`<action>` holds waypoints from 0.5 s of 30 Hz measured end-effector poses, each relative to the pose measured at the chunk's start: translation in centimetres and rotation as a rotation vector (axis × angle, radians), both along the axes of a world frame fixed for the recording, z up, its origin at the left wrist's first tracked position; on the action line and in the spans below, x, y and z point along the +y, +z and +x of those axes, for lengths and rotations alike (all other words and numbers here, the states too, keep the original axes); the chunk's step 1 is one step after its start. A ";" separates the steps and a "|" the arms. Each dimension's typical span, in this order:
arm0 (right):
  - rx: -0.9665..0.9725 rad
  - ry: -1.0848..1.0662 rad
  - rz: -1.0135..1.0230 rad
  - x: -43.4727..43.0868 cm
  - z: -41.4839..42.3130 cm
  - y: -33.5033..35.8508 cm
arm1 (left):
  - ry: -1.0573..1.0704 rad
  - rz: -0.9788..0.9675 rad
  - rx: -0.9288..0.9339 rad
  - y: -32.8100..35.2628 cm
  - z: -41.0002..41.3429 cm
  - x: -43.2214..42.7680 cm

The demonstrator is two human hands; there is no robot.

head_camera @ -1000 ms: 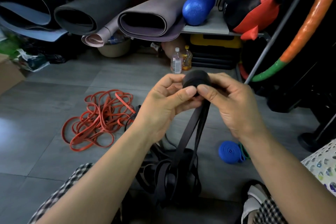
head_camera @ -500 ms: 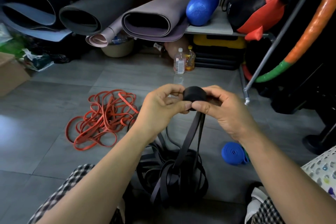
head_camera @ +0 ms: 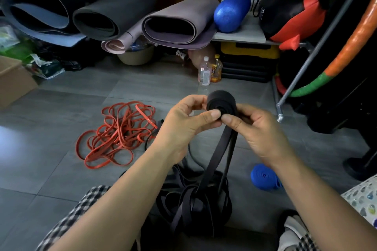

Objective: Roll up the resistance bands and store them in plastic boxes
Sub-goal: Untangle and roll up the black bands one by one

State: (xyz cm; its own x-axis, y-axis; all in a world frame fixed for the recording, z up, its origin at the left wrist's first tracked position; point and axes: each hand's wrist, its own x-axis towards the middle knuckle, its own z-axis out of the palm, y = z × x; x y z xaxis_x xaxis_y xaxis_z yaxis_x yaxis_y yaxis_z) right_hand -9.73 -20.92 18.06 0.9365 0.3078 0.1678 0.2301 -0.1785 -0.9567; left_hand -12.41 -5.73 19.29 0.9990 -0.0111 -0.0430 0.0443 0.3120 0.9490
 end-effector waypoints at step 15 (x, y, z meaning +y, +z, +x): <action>0.007 0.079 0.231 -0.8 -0.2 0.6 | 0.076 0.156 -0.201 1.0 -0.3 0.4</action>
